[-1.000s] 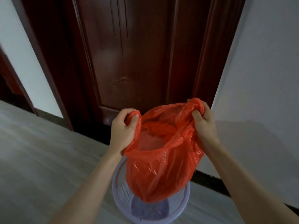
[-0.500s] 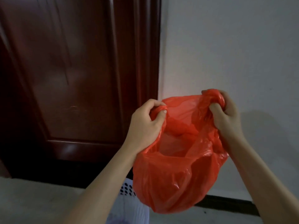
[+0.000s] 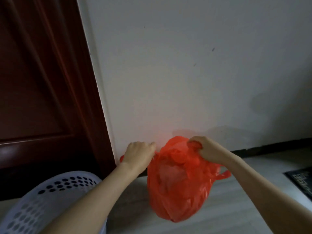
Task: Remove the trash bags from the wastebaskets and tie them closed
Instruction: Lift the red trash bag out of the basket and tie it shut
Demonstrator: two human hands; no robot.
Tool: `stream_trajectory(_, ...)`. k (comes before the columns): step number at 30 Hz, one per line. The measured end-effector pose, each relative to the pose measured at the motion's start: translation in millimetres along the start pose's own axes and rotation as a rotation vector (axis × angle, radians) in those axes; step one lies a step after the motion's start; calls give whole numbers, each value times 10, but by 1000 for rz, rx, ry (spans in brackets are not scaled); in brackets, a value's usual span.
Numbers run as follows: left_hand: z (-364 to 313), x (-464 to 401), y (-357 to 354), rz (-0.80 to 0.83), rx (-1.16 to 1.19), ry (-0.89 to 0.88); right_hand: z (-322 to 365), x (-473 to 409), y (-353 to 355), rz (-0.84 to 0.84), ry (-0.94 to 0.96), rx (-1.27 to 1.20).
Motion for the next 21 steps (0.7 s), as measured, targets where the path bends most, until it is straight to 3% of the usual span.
stream_trajectory(4, -30, -14, -100, 56, -143, 3, -219, -36, -287, 258, -12, 345)
stream_trajectory(8, -26, -117, 75, -31, -189, 43, -276, -79, -145, 239, -92, 546)
stream_trajectory(13, 43, -314, 359, 80, -243, 142, -198, -114, 270, 169, -214, 650)
stream_trajectory(15, 116, -374, 413, 160, 31, 235, -145, -259, 397, 99, -199, 440)
stream_trajectory(18, 41, -370, 276, 260, 705, 284, -68, -353, 670, -63, -138, 38)
stream_trajectory(21, -85, -310, 172, 104, 1247, 286, 15, -203, 865, -192, 24, -258)
Point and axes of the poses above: each hand's wrist, its own x-axis away from the middle knuckle, its own y-axis out of the back of the hand, z = x × y, the point moved 10 cm from there along -x, towards the middle knuckle
